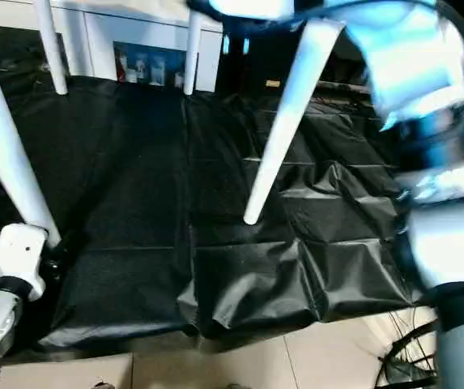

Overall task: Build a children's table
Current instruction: Flip table

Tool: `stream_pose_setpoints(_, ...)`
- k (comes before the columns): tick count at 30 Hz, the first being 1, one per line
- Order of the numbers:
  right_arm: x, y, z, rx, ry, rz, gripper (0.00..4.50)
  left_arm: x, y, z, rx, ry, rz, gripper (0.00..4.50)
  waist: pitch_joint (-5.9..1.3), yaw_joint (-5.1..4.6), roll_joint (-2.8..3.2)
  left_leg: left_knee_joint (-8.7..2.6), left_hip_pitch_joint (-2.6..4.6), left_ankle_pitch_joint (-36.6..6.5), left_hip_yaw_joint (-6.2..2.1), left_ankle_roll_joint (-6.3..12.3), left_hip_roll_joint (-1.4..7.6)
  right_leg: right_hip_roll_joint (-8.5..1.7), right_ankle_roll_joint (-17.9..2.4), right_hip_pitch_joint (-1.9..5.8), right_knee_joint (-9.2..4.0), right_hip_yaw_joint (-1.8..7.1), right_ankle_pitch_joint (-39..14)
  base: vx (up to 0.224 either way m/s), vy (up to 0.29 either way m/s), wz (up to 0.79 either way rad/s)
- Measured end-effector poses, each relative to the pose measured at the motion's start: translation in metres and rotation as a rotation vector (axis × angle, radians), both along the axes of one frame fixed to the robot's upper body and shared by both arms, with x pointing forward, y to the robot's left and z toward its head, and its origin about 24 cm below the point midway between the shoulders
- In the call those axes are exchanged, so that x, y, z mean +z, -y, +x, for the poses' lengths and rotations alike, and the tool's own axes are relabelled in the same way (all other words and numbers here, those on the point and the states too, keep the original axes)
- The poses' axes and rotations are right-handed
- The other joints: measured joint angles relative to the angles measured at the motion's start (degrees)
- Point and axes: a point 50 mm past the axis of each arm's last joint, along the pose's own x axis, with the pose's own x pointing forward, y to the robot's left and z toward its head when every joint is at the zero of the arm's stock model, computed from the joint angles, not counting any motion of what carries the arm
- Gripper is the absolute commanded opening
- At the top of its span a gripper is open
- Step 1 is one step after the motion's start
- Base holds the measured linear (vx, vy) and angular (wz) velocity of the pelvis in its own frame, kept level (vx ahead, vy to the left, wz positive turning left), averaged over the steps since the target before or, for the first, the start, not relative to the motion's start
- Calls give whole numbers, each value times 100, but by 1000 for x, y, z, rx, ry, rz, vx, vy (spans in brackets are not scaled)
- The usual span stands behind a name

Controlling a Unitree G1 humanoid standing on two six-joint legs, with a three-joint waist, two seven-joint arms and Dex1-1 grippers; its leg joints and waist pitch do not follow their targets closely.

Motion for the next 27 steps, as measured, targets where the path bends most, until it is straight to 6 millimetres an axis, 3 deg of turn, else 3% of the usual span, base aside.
stream_pose_setpoints(3,7,1,-8,75,18,125,392,0,-1,0,5,-2,0,337,26,2,38,-2,0,0,0,0,0,0,-12,-4,1,1,9,0,0,0)
stream_pose_setpoints(6,7,1,-22,233,-19,328,392,0,-4,-1,27,8,3,335,32,1,48,-3,3,1,-3,-1,3,8,-15,-4,3,-2,11,0,0,0)
stream_pose_setpoints(7,6,0,-25,272,-53,369,392,0,-4,-1,30,15,0,363,34,2,52,-4,3,1,-3,-1,5,8,-19,-4,1,0,14,0,0,0)
stream_pose_setpoints(11,-7,1,-40,446,-277,503,392,0,-6,-3,72,91,-66,377,34,53,52,-2,4,2,-3,-3,10,8,-35,5,-5,0,24,0,0,0)
stream_pose_setpoints(17,-88,9,-50,453,-713,450,392,11,-1,-12,16,303,-241,377,53,187,81,-4,4,2,-1,-3,11,3,-25,18,-36,5,30,0,0,0)
stream_pose_setpoints(21,-147,21,-60,328,-897,430,392,9,3,-23,-51,323,-308,377,52,227,172,-9,2,2,0,-3,9,3,6,18,-54,7,21,0,0,0)
stream_pose_setpoints(27,-203,36,-68,140,-1081,508,441,11,13,-21,-163,333,-346,410,73,216,244,-37,4,2,-12,-3,1,4,9,9,-72,-3,19,0,0,0)
